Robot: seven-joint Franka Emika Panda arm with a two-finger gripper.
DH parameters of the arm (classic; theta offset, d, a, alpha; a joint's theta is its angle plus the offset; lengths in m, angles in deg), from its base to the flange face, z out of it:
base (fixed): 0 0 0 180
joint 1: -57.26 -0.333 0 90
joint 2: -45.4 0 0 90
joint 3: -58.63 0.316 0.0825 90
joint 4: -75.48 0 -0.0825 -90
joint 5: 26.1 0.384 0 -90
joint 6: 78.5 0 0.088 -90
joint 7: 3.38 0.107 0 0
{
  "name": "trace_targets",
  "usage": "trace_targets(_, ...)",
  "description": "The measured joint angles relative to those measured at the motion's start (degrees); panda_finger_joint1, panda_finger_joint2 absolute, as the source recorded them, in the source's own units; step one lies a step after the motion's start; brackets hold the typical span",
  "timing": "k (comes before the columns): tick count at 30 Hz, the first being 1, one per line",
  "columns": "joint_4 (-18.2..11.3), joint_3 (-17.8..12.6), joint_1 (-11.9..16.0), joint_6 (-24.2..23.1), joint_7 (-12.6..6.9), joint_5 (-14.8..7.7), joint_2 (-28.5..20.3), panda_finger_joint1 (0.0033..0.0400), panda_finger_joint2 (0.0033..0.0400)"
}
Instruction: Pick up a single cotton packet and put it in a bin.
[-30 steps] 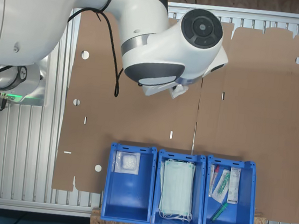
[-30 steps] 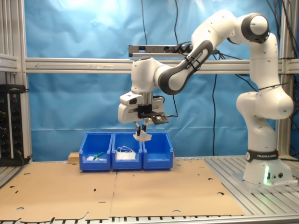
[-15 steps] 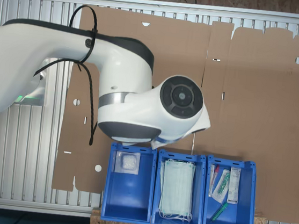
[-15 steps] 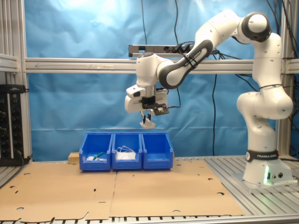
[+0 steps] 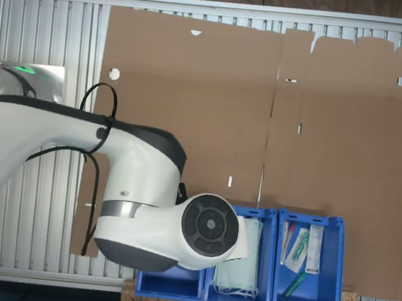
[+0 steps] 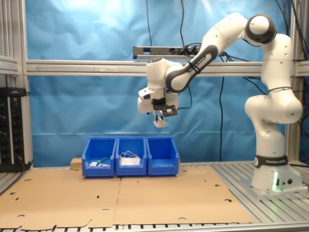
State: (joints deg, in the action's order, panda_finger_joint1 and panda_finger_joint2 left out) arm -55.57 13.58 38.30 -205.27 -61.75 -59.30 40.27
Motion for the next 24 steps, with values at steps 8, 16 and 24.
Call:
trace_targets(8, -0.7, -2.6, 0.2, -0.4, 0.0, -1.5, -0.2, 0.0075, 0.0075)
trace_targets(16, -1.5, -3.1, -0.2, -0.9, 0.0, -2.2, -0.2, 0.0075, 0.0075)
trace_targets(24, -1.8, -3.1, -1.1, -1.3, 0.0, -2.6, -0.2, 0.0075, 0.0075)
